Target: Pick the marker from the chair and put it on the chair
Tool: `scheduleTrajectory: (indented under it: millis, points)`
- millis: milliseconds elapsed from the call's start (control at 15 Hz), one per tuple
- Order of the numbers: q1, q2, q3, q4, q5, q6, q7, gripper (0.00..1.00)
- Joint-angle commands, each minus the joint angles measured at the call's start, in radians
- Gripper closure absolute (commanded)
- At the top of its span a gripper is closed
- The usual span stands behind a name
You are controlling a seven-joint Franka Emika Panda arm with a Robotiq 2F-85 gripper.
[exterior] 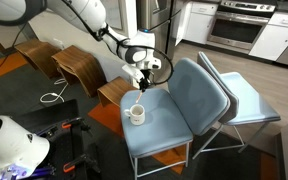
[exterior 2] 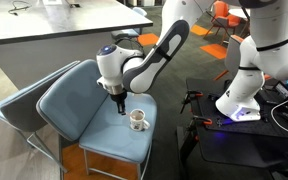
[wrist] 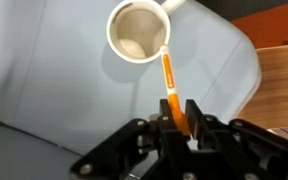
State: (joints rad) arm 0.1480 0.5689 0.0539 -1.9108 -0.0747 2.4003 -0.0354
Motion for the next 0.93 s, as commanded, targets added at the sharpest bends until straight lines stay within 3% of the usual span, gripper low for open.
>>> scheduleTrajectory:
  millis: [0,400,733,800,867]
  points:
    - [-0.027,0.062,0.046,0.122,0.035,-0.051,-0.044,0.95]
    - [-0.090,0.339,0.091,0.423,0.108,-0.131,-0.157,0.95]
    - [-0.064,0.562,0.072,0.695,0.070,-0.240,-0.176,0.95]
    - [-0.057,0.586,0.070,0.734,0.070,-0.265,-0.169,0.53]
    - [-0.051,0.603,0.067,0.768,0.070,-0.296,-0.162,0.51]
